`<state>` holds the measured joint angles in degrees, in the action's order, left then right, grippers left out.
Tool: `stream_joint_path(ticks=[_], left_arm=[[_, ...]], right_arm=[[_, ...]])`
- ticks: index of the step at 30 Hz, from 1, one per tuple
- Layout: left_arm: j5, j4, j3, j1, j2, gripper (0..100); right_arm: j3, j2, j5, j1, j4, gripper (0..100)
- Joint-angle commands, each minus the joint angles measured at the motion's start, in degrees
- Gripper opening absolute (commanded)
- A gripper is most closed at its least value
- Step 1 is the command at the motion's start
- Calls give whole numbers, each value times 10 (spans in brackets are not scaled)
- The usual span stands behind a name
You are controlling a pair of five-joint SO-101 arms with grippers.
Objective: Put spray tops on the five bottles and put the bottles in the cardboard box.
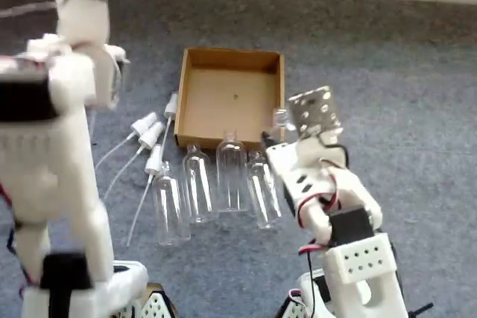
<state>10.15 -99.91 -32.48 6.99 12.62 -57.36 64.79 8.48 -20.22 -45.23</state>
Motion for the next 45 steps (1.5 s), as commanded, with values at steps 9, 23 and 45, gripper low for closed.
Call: stream_joint_path(ticks=[9, 23, 45], left_arm=[[-101, 324, 186, -333, 216, 4], [-101, 619, 323, -468, 215, 4], [-102, 709, 455, -421, 215, 4]], right_arm=[[-169, 201, -46, -59, 124, 5], [-273, 326, -47, -60, 123, 5], [-270, 327, -48, -60, 123, 5]])
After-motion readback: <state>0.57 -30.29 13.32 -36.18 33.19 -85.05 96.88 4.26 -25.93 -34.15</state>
